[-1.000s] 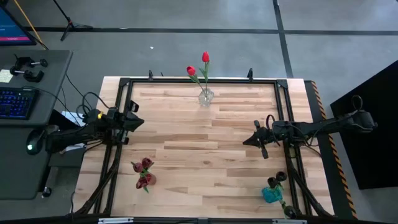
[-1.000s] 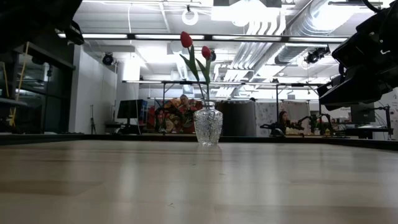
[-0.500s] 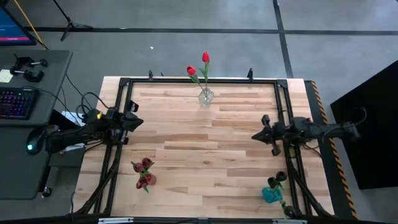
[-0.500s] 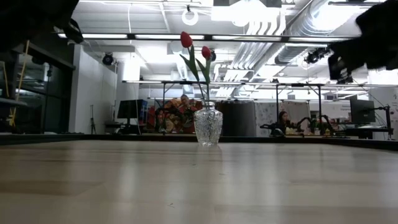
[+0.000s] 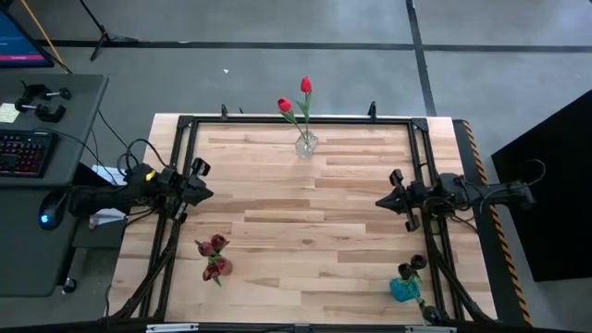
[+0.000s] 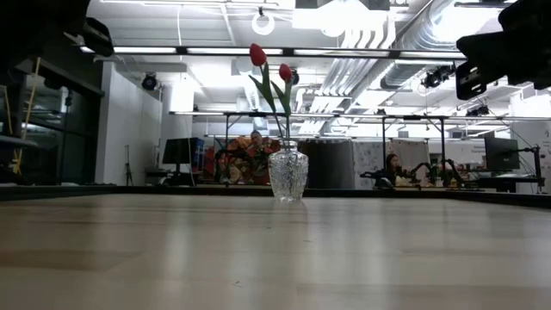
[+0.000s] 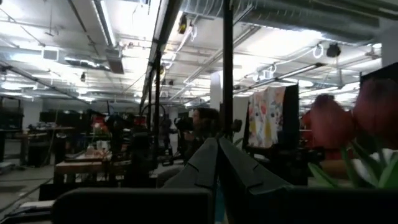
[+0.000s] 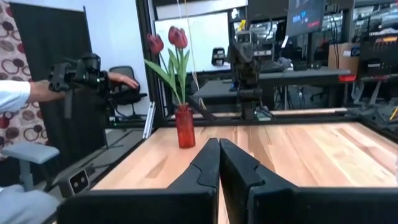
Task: Sort flowers into vase by color
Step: Return to Home Position
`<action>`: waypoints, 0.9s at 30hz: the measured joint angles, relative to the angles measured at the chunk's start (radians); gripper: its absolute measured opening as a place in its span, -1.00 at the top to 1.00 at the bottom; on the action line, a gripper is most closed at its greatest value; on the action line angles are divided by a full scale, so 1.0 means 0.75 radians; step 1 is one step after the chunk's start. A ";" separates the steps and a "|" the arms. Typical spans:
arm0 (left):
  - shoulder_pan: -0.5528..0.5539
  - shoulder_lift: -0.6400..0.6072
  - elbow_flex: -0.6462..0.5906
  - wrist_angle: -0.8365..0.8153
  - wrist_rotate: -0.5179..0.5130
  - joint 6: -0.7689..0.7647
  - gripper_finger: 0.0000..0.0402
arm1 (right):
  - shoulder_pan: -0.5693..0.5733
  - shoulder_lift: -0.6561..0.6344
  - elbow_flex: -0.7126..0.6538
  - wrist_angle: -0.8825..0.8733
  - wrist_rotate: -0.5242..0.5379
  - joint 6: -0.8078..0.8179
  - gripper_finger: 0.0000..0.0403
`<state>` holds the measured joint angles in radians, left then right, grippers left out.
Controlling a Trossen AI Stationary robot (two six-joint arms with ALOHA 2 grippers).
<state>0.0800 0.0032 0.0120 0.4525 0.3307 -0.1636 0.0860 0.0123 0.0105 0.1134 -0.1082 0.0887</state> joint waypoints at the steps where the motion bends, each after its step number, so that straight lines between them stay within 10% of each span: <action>1: 0.004 0.000 0.000 -0.005 0.000 0.000 1.00 | 0.000 0.002 0.000 -0.010 0.000 0.000 1.00; 19: -0.017 0.000 0.000 -0.038 -0.012 0.086 1.00 | 0.000 0.002 0.000 -0.118 0.001 0.000 1.00; 27: -0.036 0.000 -0.001 -0.557 -0.243 0.315 1.00 | 0.000 0.003 0.000 -0.117 0.001 0.000 1.00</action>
<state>0.0528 0.0032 0.0113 0.0351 0.1483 0.0724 0.0860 0.0143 0.0105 0.0254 -0.1078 0.0887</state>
